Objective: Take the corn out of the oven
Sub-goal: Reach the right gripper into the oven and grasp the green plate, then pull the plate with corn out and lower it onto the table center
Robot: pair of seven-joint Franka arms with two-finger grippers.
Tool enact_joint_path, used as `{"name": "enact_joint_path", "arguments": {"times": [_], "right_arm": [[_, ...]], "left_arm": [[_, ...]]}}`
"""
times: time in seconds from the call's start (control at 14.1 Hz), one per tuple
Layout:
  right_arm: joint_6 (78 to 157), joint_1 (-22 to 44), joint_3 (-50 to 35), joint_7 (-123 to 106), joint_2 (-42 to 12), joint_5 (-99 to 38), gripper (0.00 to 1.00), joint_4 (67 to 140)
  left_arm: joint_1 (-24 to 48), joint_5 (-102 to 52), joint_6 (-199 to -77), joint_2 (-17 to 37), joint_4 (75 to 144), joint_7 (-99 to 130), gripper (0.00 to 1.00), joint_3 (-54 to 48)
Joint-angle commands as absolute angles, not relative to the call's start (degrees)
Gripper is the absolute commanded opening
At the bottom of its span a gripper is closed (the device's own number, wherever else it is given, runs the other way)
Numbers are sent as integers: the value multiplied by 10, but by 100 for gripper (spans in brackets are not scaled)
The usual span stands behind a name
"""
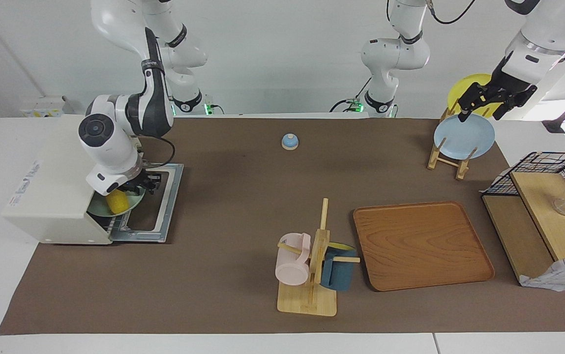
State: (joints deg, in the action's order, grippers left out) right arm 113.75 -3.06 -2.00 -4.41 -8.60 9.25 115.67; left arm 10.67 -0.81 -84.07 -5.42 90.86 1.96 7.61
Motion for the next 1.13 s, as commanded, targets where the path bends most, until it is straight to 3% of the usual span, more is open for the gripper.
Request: {"name": "enact_joint_path", "arguments": {"times": [0.0,0.21,0.43,0.64,0.85,1.06], "right_arm": [[1123,-5,-25,-52,-67,139,0,1167],[1040,61,-25,-13,-88,150,0,1088],[954,173,-27,97,-120,148,0,980],[886,287,-29,226,-211,133,0,840],[915,380,-33,384,-319,61,0,716],[1002,424,-37,451,-385,49,0,671]], "left_arm": [[100,-14,-831,-62,911,17,100,74],[100,-14,-831,-62,911,17,100,74],[100,-14,-831,-62,911,17,100,74],[100,-14,-831,-62,911,17,100,74],[100,-14,-831,-62,911,17,100,74],[100,-14,-831,-62,911,17,100,74]]}}
